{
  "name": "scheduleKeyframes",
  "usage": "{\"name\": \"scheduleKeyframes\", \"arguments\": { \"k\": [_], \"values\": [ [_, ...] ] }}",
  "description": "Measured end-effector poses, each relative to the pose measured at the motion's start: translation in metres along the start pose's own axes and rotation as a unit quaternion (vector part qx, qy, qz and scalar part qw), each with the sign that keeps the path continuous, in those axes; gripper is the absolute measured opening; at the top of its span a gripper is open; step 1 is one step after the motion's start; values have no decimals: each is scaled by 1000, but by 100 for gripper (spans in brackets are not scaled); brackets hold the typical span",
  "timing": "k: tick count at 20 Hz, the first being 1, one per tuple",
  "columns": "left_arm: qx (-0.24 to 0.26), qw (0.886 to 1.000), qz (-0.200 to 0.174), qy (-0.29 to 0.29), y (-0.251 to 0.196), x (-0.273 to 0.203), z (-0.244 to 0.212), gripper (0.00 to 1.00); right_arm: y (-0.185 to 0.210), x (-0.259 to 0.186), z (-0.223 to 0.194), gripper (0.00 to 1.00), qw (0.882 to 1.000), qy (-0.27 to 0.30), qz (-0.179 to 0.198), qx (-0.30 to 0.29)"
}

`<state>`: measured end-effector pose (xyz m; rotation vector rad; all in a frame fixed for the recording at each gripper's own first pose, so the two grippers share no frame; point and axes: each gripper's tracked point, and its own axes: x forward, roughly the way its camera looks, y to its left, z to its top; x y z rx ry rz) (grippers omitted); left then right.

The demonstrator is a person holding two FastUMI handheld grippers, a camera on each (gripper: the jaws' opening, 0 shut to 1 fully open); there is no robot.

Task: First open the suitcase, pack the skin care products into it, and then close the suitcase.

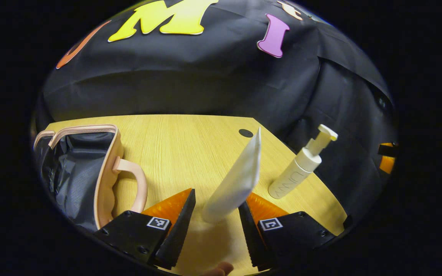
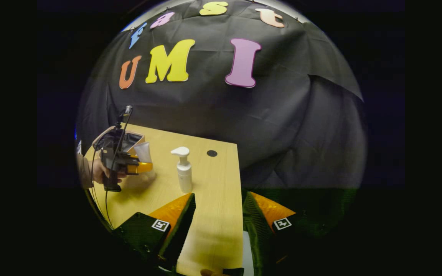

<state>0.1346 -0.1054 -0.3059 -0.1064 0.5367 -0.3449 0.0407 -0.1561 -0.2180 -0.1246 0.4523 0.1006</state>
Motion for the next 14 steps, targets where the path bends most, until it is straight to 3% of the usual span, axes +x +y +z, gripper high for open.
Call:
{"name": "scheduleKeyframes", "arguments": {
  "k": [4, 9, 10, 11, 14],
  "values": [
    [-27, 1000, -10, 1, -3, 11, -3, 68, 13, 24, 7, 80, 1000, -1, 25, 9],
    [-30, 998, 58, -4, 17, 9, 4, 46, 49, 64, 17, 80, 998, -10, 66, 2],
    [-30, 997, 69, 0, 16, 7, 2, 48, 57, 73, 19, 79, 997, -15, 74, 3],
    [-29, 997, 75, 12, 15, 2, -2, 39, 65, 83, 20, 79, 996, -15, 84, 7],
    [-10, 994, 102, 40, 17, -36, -7, 36, 86, 110, 18, 79, 995, -13, 96, 15]
  ]
}}
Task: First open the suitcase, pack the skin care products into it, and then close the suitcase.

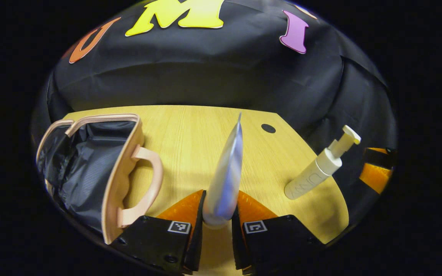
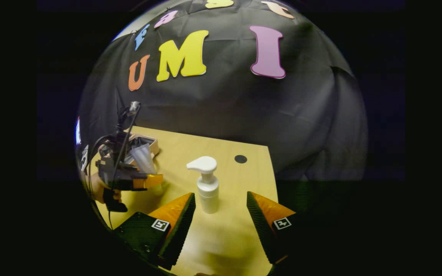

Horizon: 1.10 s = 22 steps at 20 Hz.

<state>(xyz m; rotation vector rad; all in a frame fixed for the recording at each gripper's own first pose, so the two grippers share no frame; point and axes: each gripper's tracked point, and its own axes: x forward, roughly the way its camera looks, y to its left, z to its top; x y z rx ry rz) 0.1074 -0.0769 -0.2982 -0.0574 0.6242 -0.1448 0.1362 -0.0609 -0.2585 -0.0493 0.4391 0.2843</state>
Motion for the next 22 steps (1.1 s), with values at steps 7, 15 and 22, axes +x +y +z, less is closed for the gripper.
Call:
{"name": "scheduleKeyframes", "arguments": {
  "k": [7, 15, 22],
  "values": [
    [-28, 998, 40, -26, 43, -167, 11, 35, 17, 57, 5, 80, 1000, -6, -21, -1],
    [-44, 991, 123, -20, 140, -325, -23, 40, 26, 82, -28, 75, 996, 38, -70, 50],
    [-54, 989, 132, -23, 205, -353, -36, 35, 21, 87, -50, 58, 981, 44, -130, 138]
  ]
}}
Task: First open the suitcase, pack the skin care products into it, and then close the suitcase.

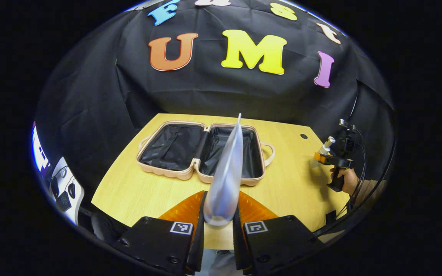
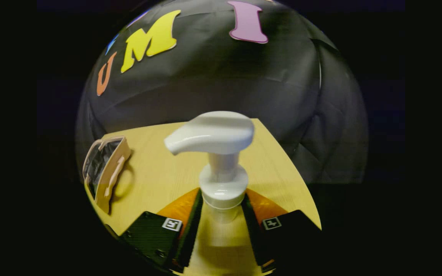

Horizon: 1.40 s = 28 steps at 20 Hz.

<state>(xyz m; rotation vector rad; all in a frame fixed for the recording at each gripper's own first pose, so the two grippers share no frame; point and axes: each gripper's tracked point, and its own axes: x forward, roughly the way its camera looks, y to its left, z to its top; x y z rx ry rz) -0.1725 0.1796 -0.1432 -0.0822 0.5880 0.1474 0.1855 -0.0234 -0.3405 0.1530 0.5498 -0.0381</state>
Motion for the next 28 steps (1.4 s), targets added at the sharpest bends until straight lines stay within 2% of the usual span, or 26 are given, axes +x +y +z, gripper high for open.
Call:
{"name": "scheduleKeyframes", "arguments": {
  "k": [1, 2, 3, 5, 7, 11, 12, 13, 14, 18, 20, 21, 23, 24, 28],
  "values": [
    [1, 1000, -5, -2, 6, 2, 2, 35, 0, -1, -1, 52, 1000, -1, -1, 8],
    [6, 1000, -5, -6, 13, 3, 6, 35, 0, -4, -6, 52, 1000, 3, -6, 14],
    [14, 1000, -8, -8, 19, 6, 11, 40, 1, -11, -7, 51, 1000, 7, -9, 24],
    [35, 999, -13, -16, 33, 13, 22, 35, 5, -33, -3, 51, 999, 0, -16, 29],
    [42, 999, -27, -16, 38, 27, 30, 35, 11, -66, 5, 51, 1000, -7, -19, 22],
    [28, 996, -80, -26, 32, 77, 53, 35, 37, -137, 32, 51, 1000, -27, -6, 13],
    [33, 995, -88, -29, 30, 93, 58, 40, 43, -157, 40, 50, 999, -36, -5, 7],
    [40, 994, -95, -30, 26, 111, 63, 40, 50, -176, 47, 51, 999, -45, -5, 1],
    [46, 993, -103, -25, 22, 131, 66, 35, 56, -195, 52, 48, 999, -52, -3, -3],
    [42, 992, -115, 7, 3, 204, 68, 35, 89, -250, 64, 50, 998, -66, 16, -15],
    [46, 992, -115, 22, -7, 236, 66, 35, 96, -268, 62, 50, 997, -75, 14, -27],
    [51, 992, -111, 37, -10, 249, 59, 40, 97, -275, 57, 51, 996, -77, 9, -35],
    [58, 989, -104, 82, -15, 270, 40, 30, 100, -281, 40, 51, 997, -65, 9, -45],
    [58, 987, -103, 106, -16, 274, 29, 35, 99, -284, 31, 50, 997, -56, 7, -45],
    [54, 980, -84, 172, -13, 290, -5, 35, 99, -289, 1, 51, 1000, -26, 13, -7]
  ]
}}
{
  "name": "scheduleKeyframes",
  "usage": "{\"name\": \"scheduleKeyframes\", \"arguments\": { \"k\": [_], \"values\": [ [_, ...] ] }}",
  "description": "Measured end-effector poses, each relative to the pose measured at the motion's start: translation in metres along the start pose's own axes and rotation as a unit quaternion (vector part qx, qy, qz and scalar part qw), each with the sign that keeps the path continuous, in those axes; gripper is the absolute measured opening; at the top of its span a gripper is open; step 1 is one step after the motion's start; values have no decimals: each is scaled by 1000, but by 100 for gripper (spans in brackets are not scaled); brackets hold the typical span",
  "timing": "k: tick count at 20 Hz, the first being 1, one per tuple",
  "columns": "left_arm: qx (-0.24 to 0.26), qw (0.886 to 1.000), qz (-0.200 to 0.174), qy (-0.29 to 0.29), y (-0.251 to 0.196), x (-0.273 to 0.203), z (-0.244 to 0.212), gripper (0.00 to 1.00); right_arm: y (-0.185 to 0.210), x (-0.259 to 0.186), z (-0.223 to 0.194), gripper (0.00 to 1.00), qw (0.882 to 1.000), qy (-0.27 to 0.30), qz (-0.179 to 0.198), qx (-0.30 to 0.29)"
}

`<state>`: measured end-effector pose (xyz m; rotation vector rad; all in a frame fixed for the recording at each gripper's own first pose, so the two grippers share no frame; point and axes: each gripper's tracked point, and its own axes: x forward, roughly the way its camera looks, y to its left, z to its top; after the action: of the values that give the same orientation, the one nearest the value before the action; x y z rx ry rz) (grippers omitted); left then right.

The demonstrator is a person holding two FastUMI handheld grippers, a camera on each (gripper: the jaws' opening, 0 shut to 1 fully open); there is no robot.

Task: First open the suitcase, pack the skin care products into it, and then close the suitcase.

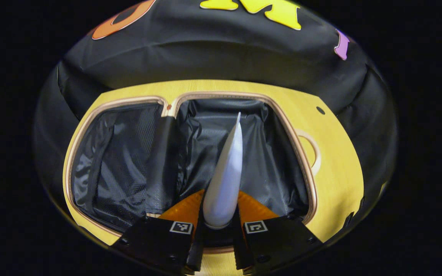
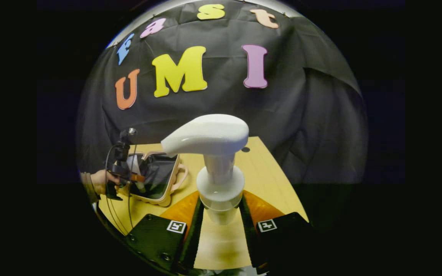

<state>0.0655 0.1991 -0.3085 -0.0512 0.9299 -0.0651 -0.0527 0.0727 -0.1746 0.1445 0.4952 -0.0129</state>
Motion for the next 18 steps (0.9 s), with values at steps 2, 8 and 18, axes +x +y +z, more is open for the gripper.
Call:
{"name": "scheduleKeyframes", "arguments": {
  "k": [2, 8, 18],
  "values": [
    [-3, 1000, 2, 6, 1, 4, 2, 35, -2, -3, -8, 50, 1000, 8, -4, -3],
    [19, 1000, 9, 14, 2, 31, 17, 41, 5, -4, -3, 52, 1000, 12, -2, -13],
    [-36, 999, -11, 16, -1, 38, 4, 57, 60, 13, 17, 50, 997, 7, 48, -59]
  ]
}}
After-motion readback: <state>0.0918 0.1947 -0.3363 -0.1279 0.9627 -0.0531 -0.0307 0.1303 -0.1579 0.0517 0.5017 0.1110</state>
